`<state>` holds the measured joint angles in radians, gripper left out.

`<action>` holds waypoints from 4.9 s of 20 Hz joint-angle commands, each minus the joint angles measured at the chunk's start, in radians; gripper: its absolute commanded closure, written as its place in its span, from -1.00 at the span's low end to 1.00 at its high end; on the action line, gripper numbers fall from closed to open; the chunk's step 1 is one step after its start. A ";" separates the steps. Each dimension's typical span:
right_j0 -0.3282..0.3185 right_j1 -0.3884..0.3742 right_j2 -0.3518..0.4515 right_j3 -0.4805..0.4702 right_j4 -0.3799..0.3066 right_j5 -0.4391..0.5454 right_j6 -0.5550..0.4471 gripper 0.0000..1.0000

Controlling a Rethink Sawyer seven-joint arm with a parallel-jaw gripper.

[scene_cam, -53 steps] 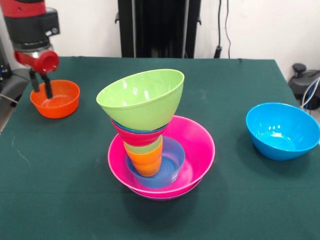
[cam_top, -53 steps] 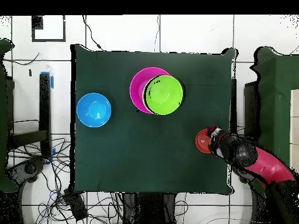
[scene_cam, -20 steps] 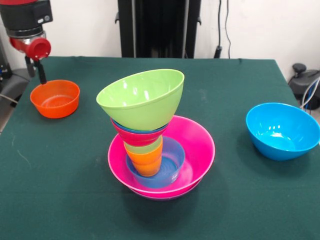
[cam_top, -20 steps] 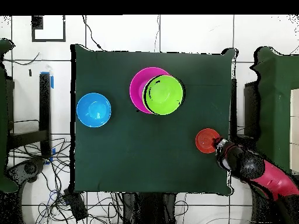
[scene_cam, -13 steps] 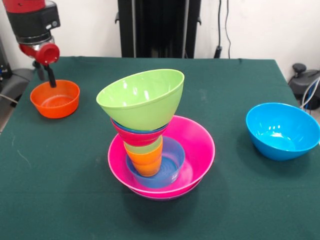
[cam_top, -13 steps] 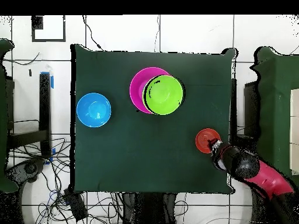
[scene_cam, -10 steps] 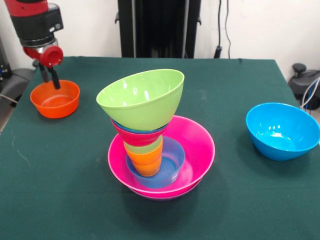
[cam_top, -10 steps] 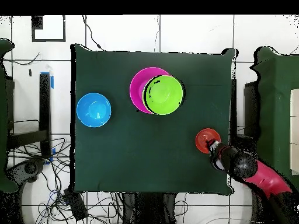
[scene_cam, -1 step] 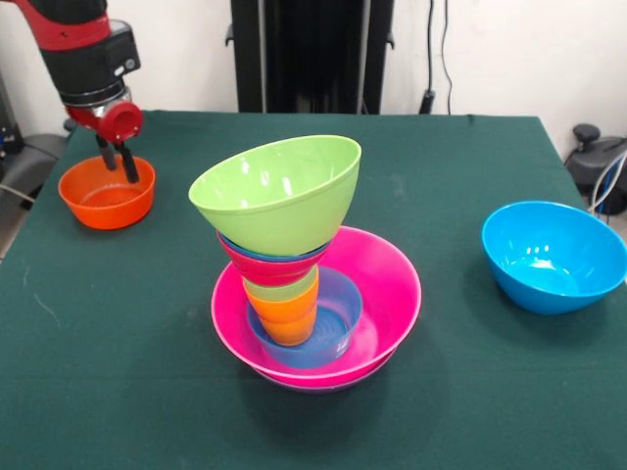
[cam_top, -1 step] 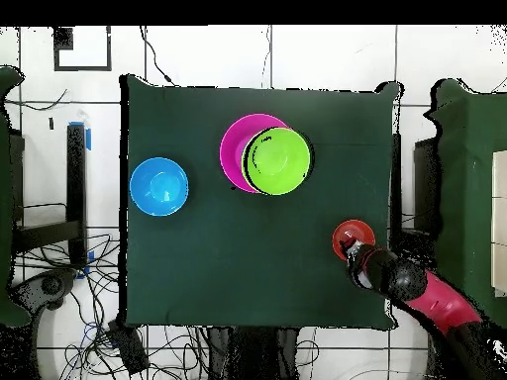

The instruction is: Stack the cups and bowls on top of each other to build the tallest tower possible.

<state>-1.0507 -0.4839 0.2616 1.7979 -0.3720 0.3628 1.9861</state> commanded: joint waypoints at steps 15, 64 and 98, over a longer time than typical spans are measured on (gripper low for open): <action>0.051 -0.071 0.065 0.055 0.010 -0.021 0.053 -1.00; 0.065 -0.033 0.143 0.095 0.064 -0.114 0.098 -1.00; 0.074 0.047 0.124 0.045 0.071 -0.152 0.075 -1.00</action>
<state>-1.0117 -0.4927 0.3555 1.8514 -0.3001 0.2467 1.9865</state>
